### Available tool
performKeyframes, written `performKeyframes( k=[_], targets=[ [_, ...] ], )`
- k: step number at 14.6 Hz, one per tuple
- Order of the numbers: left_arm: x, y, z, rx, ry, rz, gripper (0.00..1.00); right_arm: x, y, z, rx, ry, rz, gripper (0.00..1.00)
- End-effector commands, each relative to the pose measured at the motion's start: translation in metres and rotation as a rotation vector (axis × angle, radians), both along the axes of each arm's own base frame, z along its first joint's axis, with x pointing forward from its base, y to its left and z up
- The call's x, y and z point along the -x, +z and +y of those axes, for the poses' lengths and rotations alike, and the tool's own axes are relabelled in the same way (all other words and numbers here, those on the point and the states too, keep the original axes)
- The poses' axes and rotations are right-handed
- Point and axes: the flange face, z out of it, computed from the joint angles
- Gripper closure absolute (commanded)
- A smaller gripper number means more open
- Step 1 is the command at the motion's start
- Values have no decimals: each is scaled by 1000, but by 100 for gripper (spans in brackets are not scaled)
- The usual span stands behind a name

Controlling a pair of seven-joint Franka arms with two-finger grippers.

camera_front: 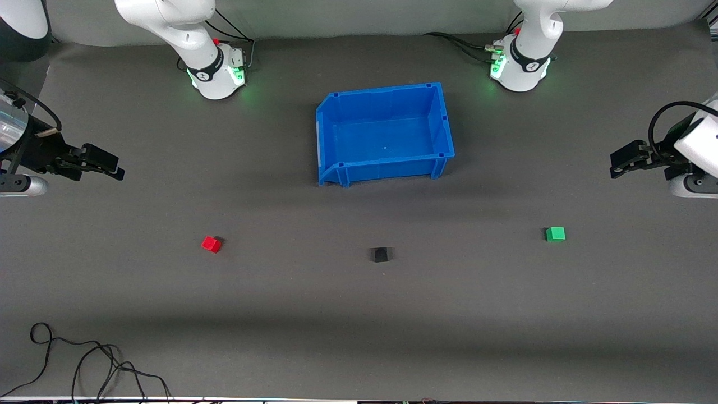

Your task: Attach green and red cubes to black cube

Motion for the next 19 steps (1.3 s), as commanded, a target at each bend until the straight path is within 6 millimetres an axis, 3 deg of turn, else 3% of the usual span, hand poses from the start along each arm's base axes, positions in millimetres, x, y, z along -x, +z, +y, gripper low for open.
performKeyframes(
  k=[1,12,19],
  targets=[
    [7,5,-1,8,10,6,0,-2,4,1,12,-6,1,0],
    [3,13,4,11,36,-8,0,-2,2,1,11,-9,6,0],
    [-1,10,17,4,515,-9,0,-3,2,0,13,-11,6,0]
  ],
)
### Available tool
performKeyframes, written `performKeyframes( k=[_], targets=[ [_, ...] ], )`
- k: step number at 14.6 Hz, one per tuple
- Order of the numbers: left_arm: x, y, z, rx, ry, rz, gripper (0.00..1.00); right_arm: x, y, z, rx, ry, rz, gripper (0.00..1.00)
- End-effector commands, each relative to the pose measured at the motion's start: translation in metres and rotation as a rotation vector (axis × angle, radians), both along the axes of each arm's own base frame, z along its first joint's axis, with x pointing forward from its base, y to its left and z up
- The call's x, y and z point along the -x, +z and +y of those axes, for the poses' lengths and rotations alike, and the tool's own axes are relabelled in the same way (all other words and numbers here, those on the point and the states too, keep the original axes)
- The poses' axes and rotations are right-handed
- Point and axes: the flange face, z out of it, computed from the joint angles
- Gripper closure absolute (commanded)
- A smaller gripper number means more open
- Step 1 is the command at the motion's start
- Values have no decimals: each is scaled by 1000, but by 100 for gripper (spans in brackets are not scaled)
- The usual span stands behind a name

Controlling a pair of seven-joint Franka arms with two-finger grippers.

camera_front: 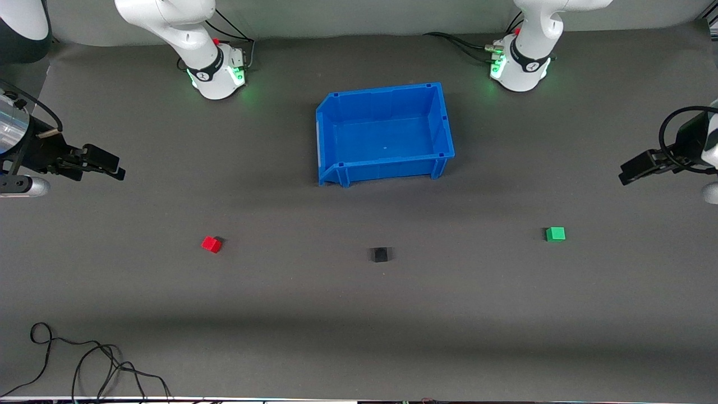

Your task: Attach green and red cubes to black cube

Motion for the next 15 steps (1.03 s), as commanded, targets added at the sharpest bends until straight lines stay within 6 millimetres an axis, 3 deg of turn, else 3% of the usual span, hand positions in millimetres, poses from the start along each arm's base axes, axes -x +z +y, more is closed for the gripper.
performKeyframes(
  k=[1,4,9,12,13,15],
  targets=[
    [-1,3,9,22,212,5,0,-3,3,0,11,-11,-1,0],
    [-5,0,20,83,517,18,0,-5,-1,1,7,-16,6,0],
    [-32,-21,22,96,967,67,0,-15,-16,4,3,-132,31,0],
    [-36,-25,59,211,1110,117,0,-29,-51,3,10,-221,91,0],
    [-39,-32,74,236,1140,127,0,-34,-62,4,14,-222,103,0],
    [-50,-59,83,244,1160,157,0,-48,-95,4,20,-224,134,0]
  ],
)
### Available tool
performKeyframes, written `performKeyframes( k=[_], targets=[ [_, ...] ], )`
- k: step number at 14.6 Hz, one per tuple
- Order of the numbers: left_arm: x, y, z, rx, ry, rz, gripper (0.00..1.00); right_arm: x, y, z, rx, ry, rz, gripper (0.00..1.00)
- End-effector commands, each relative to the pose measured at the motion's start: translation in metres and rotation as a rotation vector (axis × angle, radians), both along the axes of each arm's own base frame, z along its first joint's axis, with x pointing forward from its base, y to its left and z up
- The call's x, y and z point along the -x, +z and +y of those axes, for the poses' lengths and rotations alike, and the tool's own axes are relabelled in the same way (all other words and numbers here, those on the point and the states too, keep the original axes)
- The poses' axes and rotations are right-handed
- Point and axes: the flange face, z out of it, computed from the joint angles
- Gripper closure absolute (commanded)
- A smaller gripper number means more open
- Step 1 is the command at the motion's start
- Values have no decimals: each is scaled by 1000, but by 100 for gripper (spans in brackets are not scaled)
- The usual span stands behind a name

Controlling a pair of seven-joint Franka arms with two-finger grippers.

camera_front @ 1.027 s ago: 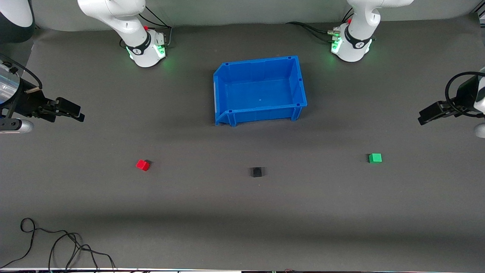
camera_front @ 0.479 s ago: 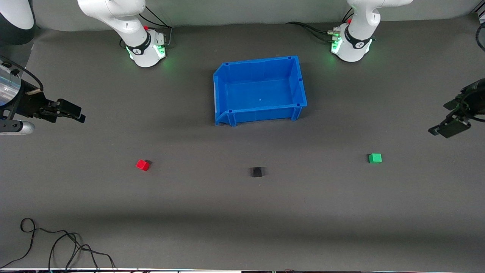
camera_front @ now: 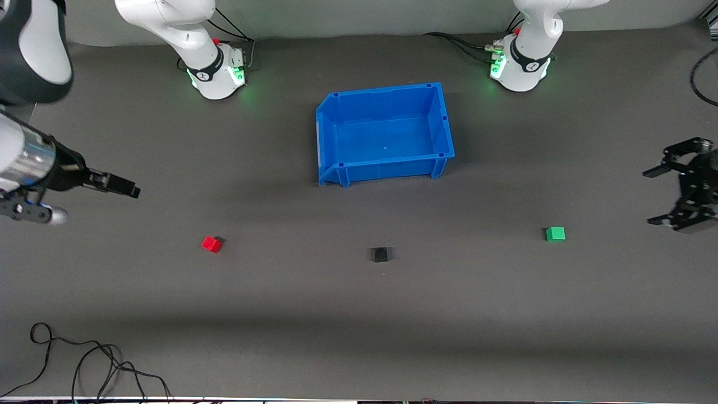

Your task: Attach green and red cubes to black cube

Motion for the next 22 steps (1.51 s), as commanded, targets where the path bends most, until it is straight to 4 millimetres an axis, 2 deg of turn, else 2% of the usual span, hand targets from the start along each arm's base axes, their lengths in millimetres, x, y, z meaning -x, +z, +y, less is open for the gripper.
performKeyframes(
  k=[1,2,3,5,9,12,16,22],
  targets=[
    [-20,-34,9,33,43,29,0,-22,-41,3,1,-30,30,0],
    [-25,-51,22,47,65,40,0,-28,-58,4,2,-29,34,0],
    [-29,-69,26,78,77,49,0,-34,-76,5,4,-35,41,0],
    [-29,-104,44,129,91,42,0,-40,-106,22,8,-20,28,0],
    [-29,-176,50,174,103,58,0,-44,-174,25,14,-26,6,0],
    [-20,-226,50,174,142,80,0,-49,-220,24,18,-33,8,0],
    [0,-277,48,193,154,34,0,-48,-272,37,5,-41,-7,0],
    [35,-334,49,189,132,-17,0,-44,-320,33,15,-52,-11,0]
  ],
)
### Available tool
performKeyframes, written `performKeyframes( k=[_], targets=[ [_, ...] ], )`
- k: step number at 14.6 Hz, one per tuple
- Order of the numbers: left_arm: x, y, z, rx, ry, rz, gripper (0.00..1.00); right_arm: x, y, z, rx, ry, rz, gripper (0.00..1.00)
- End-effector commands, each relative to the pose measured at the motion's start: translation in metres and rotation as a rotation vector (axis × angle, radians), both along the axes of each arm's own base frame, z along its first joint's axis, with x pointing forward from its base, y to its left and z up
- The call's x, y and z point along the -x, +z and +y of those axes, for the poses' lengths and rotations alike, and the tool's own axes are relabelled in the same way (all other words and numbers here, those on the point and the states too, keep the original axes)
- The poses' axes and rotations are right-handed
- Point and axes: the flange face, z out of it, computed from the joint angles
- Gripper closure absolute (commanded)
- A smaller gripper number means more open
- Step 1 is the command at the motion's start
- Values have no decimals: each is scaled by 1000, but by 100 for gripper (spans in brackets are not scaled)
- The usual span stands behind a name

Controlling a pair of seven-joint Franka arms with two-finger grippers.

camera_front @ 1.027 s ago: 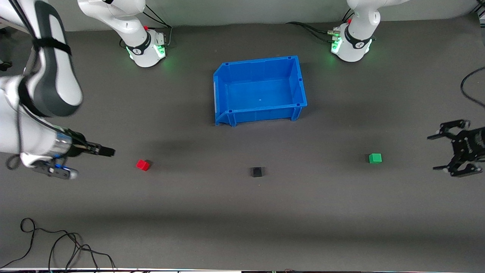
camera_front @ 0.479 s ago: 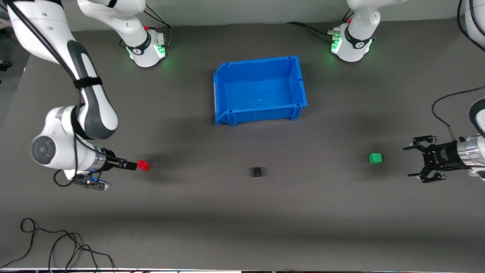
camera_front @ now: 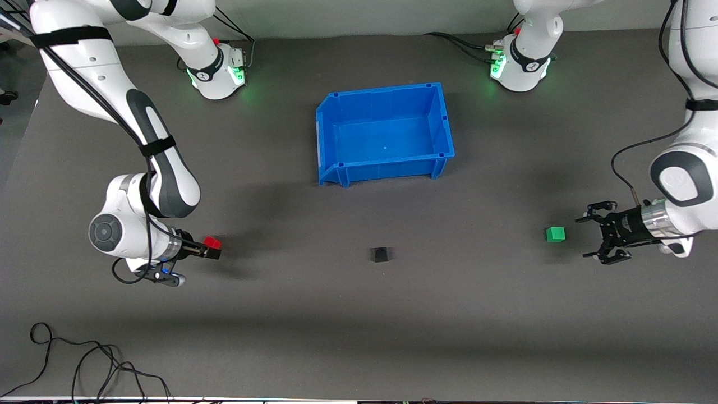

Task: Attach green and red cubes to black cube
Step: 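Grasp the red cube with the right gripper while the left gripper grasps the green cube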

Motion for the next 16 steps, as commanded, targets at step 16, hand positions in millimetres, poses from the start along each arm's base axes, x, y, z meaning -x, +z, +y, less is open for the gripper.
performKeyframes(
  k=[16],
  targets=[
    [43,-70,-15,-30,-28,-82,0,24,-46,-7,8,-39,-29,26]
  ],
)
